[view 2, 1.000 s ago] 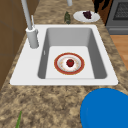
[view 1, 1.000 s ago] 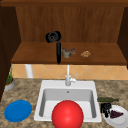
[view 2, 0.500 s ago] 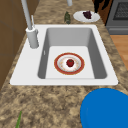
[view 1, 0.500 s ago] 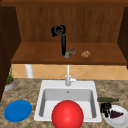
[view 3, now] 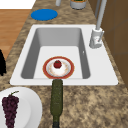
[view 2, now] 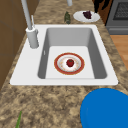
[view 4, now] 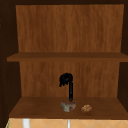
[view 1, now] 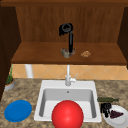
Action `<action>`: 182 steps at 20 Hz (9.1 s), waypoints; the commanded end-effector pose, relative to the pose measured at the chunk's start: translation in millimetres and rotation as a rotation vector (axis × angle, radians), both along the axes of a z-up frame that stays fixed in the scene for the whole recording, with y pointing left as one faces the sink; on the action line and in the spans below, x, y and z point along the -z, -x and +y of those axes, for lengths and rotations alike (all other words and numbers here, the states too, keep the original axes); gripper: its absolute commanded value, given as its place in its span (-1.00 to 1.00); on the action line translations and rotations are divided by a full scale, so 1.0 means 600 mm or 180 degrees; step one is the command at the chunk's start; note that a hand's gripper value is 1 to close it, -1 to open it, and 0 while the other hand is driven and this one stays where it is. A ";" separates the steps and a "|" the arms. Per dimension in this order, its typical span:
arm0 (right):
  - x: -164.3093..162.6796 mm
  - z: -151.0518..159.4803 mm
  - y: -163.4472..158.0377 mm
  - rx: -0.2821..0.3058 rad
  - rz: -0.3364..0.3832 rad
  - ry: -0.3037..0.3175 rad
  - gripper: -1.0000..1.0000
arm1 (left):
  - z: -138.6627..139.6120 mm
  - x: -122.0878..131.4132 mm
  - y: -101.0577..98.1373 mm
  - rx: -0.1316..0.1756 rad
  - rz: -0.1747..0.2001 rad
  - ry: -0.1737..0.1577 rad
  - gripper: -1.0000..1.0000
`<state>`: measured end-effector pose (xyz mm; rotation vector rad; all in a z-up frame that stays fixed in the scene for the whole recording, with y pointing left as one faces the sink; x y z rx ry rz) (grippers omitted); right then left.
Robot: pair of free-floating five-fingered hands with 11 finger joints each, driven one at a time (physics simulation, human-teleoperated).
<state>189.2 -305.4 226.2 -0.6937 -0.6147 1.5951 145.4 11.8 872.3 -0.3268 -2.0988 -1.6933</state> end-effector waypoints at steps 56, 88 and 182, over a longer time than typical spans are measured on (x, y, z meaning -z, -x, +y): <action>0.000 0.000 0.000 0.0000 0.0000 0.0000 0.00 | -0.062 0.323 -0.526 0.0305 0.0951 0.0203 -1.00; 0.000 0.000 0.000 0.0000 0.0000 0.0000 0.00 | -0.036 0.482 -0.570 0.0423 0.0616 0.0305 1.00; 0.000 0.000 0.000 0.0000 0.0000 0.0000 0.00 | 0.676 0.976 -0.127 0.0258 0.0055 0.0295 1.00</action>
